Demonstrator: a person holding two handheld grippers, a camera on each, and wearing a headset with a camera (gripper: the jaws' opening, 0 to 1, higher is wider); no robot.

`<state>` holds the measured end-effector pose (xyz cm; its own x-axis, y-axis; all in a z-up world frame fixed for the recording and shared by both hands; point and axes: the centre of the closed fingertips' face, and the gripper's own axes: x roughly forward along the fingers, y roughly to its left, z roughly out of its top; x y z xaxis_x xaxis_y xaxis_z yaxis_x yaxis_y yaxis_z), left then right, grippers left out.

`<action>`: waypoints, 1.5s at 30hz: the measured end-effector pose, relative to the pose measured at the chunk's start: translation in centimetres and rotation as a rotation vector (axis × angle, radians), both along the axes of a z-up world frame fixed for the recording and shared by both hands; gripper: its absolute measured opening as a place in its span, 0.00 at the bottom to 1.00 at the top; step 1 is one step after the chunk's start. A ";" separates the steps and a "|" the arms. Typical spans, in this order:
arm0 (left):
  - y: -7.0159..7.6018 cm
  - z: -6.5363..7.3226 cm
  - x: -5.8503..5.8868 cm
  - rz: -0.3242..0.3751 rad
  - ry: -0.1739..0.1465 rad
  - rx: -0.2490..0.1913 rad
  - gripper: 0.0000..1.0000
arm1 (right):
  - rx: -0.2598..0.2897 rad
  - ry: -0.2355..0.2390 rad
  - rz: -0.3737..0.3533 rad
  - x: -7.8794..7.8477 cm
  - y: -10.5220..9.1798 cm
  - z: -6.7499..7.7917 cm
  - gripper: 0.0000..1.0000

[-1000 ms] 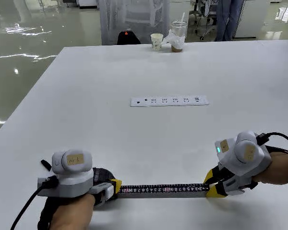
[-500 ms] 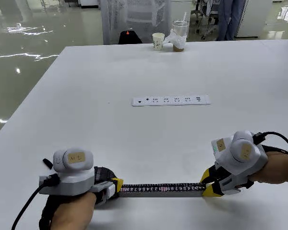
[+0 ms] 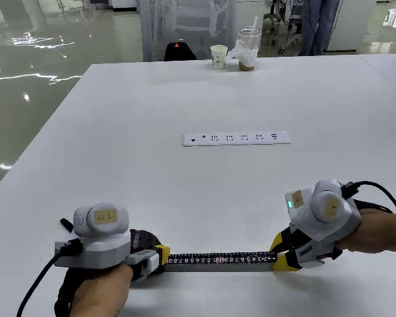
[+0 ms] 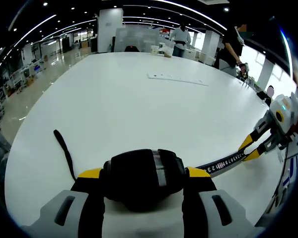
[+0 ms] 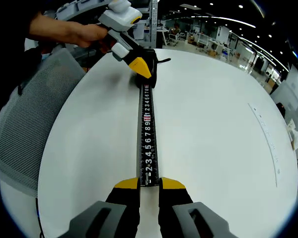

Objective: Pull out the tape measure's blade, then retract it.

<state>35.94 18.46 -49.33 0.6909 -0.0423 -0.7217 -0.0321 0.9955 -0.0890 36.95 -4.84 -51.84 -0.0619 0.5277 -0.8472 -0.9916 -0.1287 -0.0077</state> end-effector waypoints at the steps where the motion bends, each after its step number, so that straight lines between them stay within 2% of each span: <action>1: 0.0 0.0 0.0 0.000 0.000 -0.001 0.58 | 0.002 0.001 0.000 0.0 0.1 0.0 0.10; 22: 0.0 -0.1 0.0 -0.001 0.002 -0.005 0.57 | 0.000 -0.003 0.006 0.0 0.8 0.0 0.10; 45: 0.1 -0.1 0.0 -0.002 0.003 -0.015 0.57 | 0.017 0.004 0.007 -0.1 2.5 0.1 0.10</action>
<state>35.97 18.56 -49.40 0.6885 -0.0546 -0.7231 -0.0302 0.9941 -0.1038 36.84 -2.35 -51.70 -0.0690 0.5419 -0.8376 -0.9907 -0.1360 -0.0064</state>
